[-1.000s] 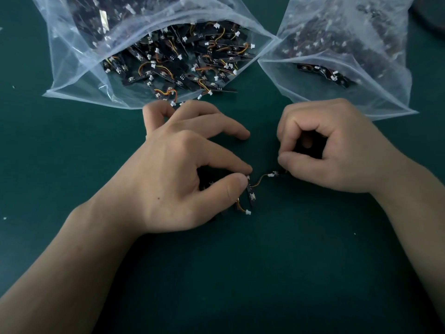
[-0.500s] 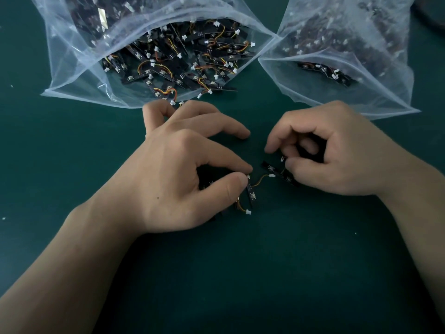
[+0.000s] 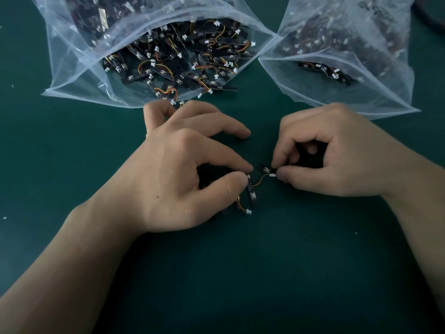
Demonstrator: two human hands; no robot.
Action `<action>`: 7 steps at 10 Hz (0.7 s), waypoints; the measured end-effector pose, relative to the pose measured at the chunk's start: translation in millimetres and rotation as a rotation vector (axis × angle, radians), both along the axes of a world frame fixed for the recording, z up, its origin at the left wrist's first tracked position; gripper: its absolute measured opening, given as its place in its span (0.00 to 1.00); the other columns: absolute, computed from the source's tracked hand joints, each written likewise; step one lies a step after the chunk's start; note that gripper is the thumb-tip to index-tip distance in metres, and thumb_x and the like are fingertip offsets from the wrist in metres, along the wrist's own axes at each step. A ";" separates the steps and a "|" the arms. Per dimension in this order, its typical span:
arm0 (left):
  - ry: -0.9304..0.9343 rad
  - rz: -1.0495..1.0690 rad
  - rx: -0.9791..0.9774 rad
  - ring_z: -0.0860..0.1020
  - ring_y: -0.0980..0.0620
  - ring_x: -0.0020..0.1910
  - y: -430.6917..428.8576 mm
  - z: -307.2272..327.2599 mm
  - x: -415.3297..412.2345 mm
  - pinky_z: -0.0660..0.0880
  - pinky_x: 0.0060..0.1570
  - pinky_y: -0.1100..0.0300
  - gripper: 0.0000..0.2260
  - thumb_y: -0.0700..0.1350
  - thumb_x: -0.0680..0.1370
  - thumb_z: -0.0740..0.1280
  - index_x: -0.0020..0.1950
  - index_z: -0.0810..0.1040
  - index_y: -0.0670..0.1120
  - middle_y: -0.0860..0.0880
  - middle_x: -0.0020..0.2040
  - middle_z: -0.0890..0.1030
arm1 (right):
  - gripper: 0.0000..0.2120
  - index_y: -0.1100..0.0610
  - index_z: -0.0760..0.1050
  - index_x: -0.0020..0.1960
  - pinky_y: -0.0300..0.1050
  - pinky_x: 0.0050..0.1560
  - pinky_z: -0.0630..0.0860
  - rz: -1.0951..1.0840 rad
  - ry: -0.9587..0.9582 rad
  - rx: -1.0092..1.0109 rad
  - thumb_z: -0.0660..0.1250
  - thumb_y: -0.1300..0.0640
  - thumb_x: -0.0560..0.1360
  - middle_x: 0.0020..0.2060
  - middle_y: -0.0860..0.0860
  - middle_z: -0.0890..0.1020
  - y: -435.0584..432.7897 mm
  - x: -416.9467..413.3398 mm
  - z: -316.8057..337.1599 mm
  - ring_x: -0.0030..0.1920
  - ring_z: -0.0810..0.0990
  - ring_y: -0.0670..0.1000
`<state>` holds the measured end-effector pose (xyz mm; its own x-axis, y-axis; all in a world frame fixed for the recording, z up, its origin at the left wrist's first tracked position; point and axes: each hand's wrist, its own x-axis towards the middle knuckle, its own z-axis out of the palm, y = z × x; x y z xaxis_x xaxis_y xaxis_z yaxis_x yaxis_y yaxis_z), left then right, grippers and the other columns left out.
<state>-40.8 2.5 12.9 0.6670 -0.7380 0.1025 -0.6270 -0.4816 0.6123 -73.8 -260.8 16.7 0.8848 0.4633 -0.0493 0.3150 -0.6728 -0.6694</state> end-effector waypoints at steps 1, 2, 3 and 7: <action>0.001 0.000 0.000 0.72 0.54 0.70 -0.3 0.2 0.0 0.56 0.67 0.41 0.16 0.61 0.77 0.62 0.51 0.89 0.61 0.59 0.66 0.80 | 0.03 0.44 0.82 0.40 0.45 0.36 0.73 -0.008 -0.003 0.005 0.76 0.48 0.70 0.38 0.43 0.81 2.0 0.0 0.5 0.41 0.81 0.52; 0.000 0.002 0.003 0.72 0.54 0.70 -0.4 0.1 -0.1 0.56 0.68 0.41 0.16 0.61 0.76 0.62 0.51 0.89 0.61 0.60 0.66 0.80 | 0.04 0.44 0.82 0.40 0.44 0.36 0.73 -0.013 0.013 0.008 0.77 0.47 0.71 0.38 0.42 0.81 2.9 -0.5 2.4 0.41 0.81 0.51; 0.007 -0.002 0.004 0.72 0.54 0.71 -0.2 0.2 0.3 0.56 0.68 0.40 0.16 0.61 0.77 0.62 0.52 0.89 0.61 0.59 0.66 0.80 | 0.06 0.44 0.84 0.47 0.47 0.37 0.73 -0.018 0.046 0.032 0.72 0.54 0.72 0.39 0.43 0.82 -0.6 -1.5 1.9 0.38 0.78 0.53; -0.006 -0.003 0.000 0.72 0.54 0.70 -0.2 -0.4 0.9 0.57 0.67 0.41 0.15 0.61 0.77 0.62 0.51 0.89 0.61 0.59 0.66 0.80 | 0.11 0.40 0.85 0.49 0.48 0.40 0.74 -0.014 0.080 -0.021 0.78 0.41 0.68 0.42 0.43 0.80 0.5 -0.4 3.9 0.43 0.79 0.53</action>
